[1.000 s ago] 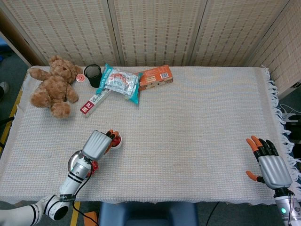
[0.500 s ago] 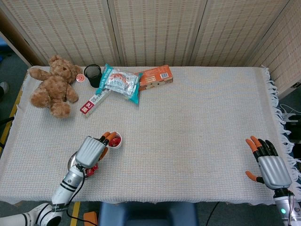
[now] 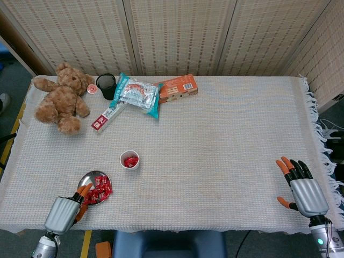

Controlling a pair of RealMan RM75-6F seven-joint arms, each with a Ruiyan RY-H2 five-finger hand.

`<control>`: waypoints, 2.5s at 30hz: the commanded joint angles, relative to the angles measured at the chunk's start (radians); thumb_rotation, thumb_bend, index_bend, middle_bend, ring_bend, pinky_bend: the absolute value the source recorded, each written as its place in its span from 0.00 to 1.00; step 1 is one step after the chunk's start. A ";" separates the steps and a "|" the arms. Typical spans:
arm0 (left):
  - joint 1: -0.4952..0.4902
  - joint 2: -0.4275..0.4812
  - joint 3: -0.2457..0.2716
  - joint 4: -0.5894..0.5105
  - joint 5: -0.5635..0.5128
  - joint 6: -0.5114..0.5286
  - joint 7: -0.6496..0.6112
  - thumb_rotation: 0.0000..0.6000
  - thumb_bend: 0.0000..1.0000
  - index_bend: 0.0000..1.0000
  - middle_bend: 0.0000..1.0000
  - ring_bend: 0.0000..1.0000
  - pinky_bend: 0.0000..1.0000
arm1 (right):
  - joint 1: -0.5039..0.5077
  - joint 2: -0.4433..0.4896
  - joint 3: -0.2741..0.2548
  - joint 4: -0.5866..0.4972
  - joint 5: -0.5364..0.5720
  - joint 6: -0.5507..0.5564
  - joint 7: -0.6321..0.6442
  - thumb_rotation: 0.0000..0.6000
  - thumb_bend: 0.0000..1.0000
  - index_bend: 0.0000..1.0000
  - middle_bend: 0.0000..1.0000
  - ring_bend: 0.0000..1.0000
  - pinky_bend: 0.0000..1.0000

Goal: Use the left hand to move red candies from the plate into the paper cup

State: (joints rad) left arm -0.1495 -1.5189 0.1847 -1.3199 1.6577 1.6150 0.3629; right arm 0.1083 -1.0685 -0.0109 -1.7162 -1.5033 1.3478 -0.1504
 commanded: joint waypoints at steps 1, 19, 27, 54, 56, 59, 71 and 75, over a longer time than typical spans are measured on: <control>0.065 -0.049 -0.005 0.071 -0.027 0.039 -0.051 1.00 0.40 0.10 0.25 0.84 1.00 | 0.000 0.001 -0.003 0.000 -0.006 0.000 0.002 1.00 0.08 0.00 0.00 0.00 0.00; 0.100 -0.158 -0.076 0.177 -0.089 -0.058 -0.065 1.00 0.38 0.03 0.27 0.84 1.00 | -0.009 0.008 -0.020 -0.004 -0.048 0.021 0.015 1.00 0.08 0.00 0.00 0.00 0.00; 0.111 -0.157 -0.082 0.171 -0.092 -0.074 -0.041 1.00 0.37 0.03 0.31 0.84 1.00 | -0.008 0.007 -0.020 -0.003 -0.049 0.019 0.014 1.00 0.08 0.00 0.00 0.00 0.00; 0.129 -0.175 -0.090 0.182 -0.070 -0.097 0.012 1.00 0.37 0.09 0.40 0.84 1.00 | -0.010 0.009 -0.022 -0.003 -0.053 0.021 0.017 1.00 0.08 0.00 0.00 0.00 0.00; 0.131 -0.177 -0.092 0.185 -0.070 -0.095 0.009 1.00 0.37 0.14 0.43 0.84 1.00 | -0.010 0.009 -0.022 -0.003 -0.053 0.021 0.017 1.00 0.08 0.00 0.00 0.00 0.00; 0.133 -0.179 -0.095 0.193 -0.069 -0.092 0.003 1.00 0.37 0.21 0.47 0.84 1.00 | -0.009 0.008 -0.021 -0.003 -0.051 0.019 0.016 1.00 0.08 0.00 0.00 0.00 0.00; 0.135 -0.181 -0.106 0.212 -0.069 -0.092 -0.015 1.00 0.37 0.37 0.57 0.84 1.00 | -0.009 0.006 -0.019 -0.003 -0.046 0.016 0.010 1.00 0.08 0.00 0.00 0.00 0.00; 0.131 -0.177 -0.111 0.214 -0.064 -0.090 -0.021 1.00 0.37 0.40 0.60 0.84 1.00 | -0.008 0.005 -0.018 -0.002 -0.042 0.014 0.009 1.00 0.08 0.00 0.00 0.00 0.00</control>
State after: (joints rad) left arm -0.0184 -1.6965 0.0744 -1.1062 1.5930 1.5246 0.3425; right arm 0.1004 -1.0630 -0.0289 -1.7187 -1.5450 1.3617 -0.1413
